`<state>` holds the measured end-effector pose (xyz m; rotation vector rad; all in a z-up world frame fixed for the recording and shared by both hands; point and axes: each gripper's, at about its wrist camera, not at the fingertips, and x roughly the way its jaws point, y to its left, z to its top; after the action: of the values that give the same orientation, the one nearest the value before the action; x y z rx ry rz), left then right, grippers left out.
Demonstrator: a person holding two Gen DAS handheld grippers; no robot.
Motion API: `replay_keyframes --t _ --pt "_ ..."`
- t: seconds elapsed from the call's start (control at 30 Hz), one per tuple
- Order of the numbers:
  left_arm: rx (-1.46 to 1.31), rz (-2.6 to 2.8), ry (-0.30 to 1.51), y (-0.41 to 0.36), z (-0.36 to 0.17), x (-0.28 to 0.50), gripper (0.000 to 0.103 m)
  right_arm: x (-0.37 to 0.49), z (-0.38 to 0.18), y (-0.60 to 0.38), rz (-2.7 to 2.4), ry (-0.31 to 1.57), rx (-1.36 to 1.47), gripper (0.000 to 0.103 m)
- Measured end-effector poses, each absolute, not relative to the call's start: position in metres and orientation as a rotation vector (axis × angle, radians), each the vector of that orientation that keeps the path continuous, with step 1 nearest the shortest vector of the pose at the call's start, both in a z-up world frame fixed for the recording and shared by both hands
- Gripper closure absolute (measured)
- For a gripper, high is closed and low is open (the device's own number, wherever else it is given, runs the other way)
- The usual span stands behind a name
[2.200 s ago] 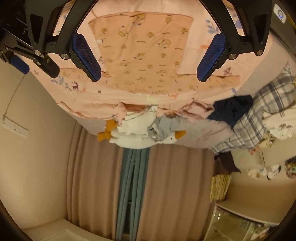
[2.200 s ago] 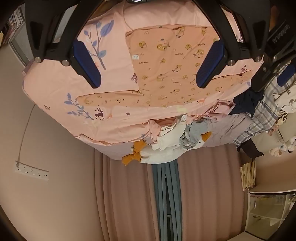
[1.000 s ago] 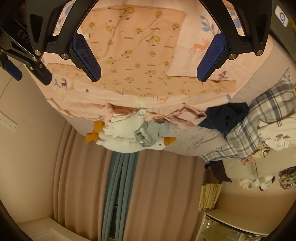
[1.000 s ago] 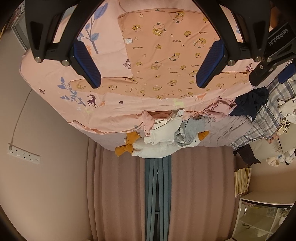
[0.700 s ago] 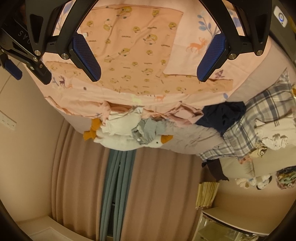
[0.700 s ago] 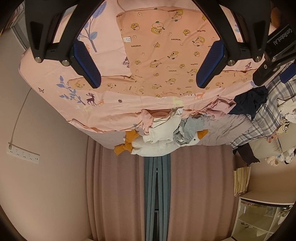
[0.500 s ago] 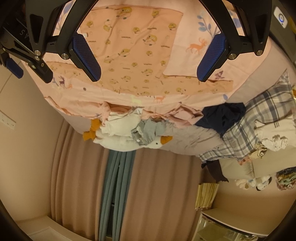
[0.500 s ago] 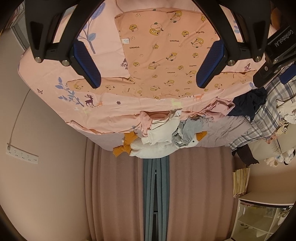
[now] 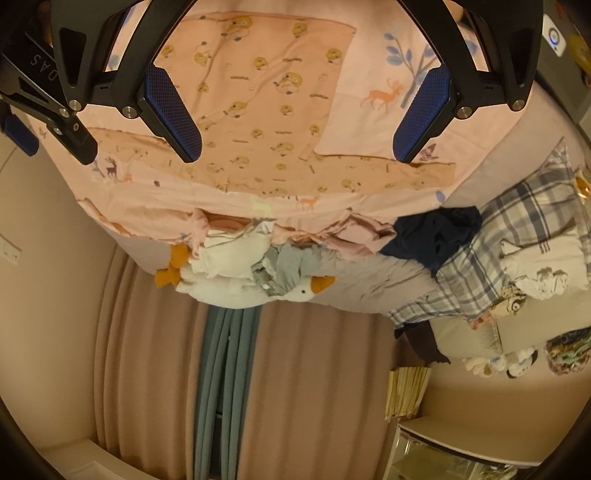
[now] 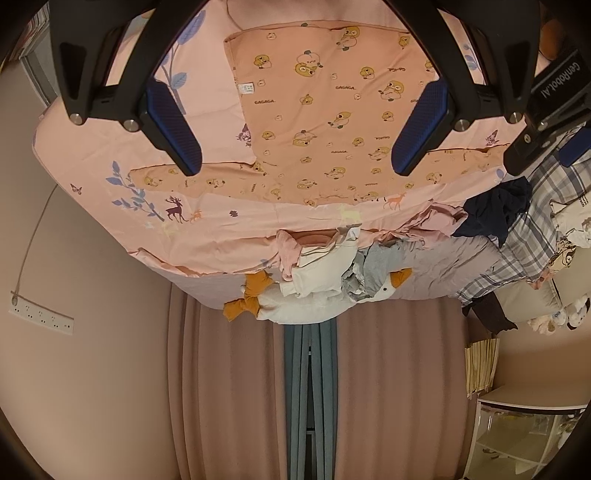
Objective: Fold small clothes
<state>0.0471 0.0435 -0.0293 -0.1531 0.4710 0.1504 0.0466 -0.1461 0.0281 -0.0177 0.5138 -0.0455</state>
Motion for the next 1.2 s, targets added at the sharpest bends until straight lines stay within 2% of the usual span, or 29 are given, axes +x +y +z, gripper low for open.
replay_keyframes --t 1.2 --pt "-0.129 0.168 0.454 0.0457 -0.0230 0.0447 0.000 0.0452 0.0329 -0.1522 -0.063 0.500 -0.029 0.000"
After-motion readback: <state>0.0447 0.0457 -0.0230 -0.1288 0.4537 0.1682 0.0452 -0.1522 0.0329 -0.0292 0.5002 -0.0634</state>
